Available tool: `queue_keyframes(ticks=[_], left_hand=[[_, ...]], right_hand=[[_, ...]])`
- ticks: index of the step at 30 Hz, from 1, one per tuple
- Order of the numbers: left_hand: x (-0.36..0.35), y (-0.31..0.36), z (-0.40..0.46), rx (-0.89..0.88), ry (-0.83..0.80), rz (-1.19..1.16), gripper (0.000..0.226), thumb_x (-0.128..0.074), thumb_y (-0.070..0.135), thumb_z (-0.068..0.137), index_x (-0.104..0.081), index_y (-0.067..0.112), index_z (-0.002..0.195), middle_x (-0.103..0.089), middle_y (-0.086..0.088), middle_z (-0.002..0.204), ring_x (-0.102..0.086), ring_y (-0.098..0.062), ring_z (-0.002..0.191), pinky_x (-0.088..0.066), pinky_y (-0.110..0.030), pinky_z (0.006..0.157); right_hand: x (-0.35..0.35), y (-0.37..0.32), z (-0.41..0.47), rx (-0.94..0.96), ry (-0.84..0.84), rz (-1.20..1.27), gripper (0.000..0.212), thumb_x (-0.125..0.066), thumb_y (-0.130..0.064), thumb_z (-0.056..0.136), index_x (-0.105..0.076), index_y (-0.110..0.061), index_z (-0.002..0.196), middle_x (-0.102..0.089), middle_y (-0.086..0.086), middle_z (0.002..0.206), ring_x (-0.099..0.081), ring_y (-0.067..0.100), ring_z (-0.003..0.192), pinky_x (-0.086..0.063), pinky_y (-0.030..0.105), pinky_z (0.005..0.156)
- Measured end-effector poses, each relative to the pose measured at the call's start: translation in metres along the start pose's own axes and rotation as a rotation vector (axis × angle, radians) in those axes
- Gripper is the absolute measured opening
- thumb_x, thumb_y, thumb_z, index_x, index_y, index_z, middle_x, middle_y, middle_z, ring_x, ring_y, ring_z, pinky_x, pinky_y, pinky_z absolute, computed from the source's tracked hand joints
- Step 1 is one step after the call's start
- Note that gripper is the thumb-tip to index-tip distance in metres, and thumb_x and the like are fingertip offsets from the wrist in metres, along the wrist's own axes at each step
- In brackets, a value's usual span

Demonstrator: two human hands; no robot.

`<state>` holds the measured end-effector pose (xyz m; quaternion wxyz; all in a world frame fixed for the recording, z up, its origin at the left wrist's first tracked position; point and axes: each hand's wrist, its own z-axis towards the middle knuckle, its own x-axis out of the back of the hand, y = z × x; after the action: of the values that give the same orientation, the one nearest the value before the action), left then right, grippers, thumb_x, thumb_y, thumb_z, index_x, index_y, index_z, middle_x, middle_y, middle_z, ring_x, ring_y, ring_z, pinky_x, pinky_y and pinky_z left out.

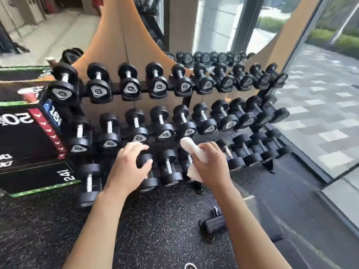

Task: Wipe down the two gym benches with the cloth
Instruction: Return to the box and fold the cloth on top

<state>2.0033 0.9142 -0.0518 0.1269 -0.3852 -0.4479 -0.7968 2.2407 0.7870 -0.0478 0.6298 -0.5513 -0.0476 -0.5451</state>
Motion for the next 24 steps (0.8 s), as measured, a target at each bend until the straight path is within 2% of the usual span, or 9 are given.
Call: queue_keyframes(ticks=[3, 6, 12, 16, 19, 24], left_hand=[[0.025, -0.030, -0.016, 0.113, 0.066, 0.031, 0.039, -0.077, 0.021, 0.089, -0.069, 0.022, 0.127, -0.060, 0.007, 0.136, -0.054, -0.021, 0.124, -0.044, -0.038, 0.109], [0.042, -0.056, -0.022, 0.190, 0.110, 0.067, 0.038, -0.077, 0.020, 0.090, -0.069, 0.022, 0.127, -0.059, 0.008, 0.134, -0.056, -0.022, 0.124, -0.047, -0.043, 0.109], [0.053, -0.088, -0.008, 0.277, 0.170, 0.126, 0.035, -0.074, 0.024, 0.091, -0.067, 0.025, 0.126, -0.057, 0.013, 0.133, -0.054, -0.016, 0.121, -0.046, -0.037, 0.107], [0.051, -0.096, 0.018, 0.308, 0.178, 0.176, 0.037, -0.075, 0.023, 0.092, -0.067, 0.025, 0.128, -0.056, 0.010, 0.135, -0.053, -0.019, 0.125, -0.043, -0.037, 0.110], [0.058, -0.099, 0.032, 0.308, 0.219, 0.203, 0.038, -0.075, 0.024, 0.092, -0.066, 0.026, 0.129, -0.054, 0.013, 0.136, -0.052, -0.016, 0.125, -0.041, -0.032, 0.108], [0.087, -0.122, 0.023, 0.403, 0.290, 0.257, 0.037, -0.075, 0.024, 0.093, -0.067, 0.024, 0.129, -0.055, 0.012, 0.135, -0.052, -0.014, 0.125, -0.042, -0.032, 0.108]], right_hand=[[-0.035, -0.025, 0.014, 0.047, -0.085, 0.039, 0.018, -0.073, -0.032, 0.090, -0.067, -0.023, 0.104, -0.058, -0.014, 0.098, -0.053, 0.004, 0.084, -0.038, 0.025, 0.073], [-0.069, -0.047, 0.029, 0.097, -0.158, 0.085, 0.016, -0.073, -0.032, 0.089, -0.068, -0.024, 0.102, -0.059, -0.014, 0.099, -0.053, 0.004, 0.086, -0.038, 0.022, 0.071], [-0.118, -0.058, 0.064, 0.117, -0.294, 0.181, 0.014, -0.073, -0.033, 0.089, -0.066, -0.029, 0.101, -0.059, -0.016, 0.102, -0.054, 0.002, 0.088, -0.038, 0.011, 0.070], [-0.137, -0.054, 0.098, 0.137, -0.303, 0.214, 0.017, -0.075, -0.029, 0.089, -0.069, -0.024, 0.105, -0.059, -0.014, 0.100, -0.054, 0.004, 0.086, -0.041, 0.015, 0.072], [-0.152, -0.060, 0.122, 0.168, -0.316, 0.244, 0.020, -0.076, -0.027, 0.091, -0.069, -0.020, 0.108, -0.061, -0.013, 0.103, -0.057, 0.008, 0.090, -0.047, 0.026, 0.078], [-0.195, -0.093, 0.137, 0.250, -0.399, 0.270, 0.017, -0.074, -0.029, 0.091, -0.069, -0.020, 0.105, -0.059, -0.012, 0.099, -0.060, 0.013, 0.087, -0.049, 0.029, 0.075]])
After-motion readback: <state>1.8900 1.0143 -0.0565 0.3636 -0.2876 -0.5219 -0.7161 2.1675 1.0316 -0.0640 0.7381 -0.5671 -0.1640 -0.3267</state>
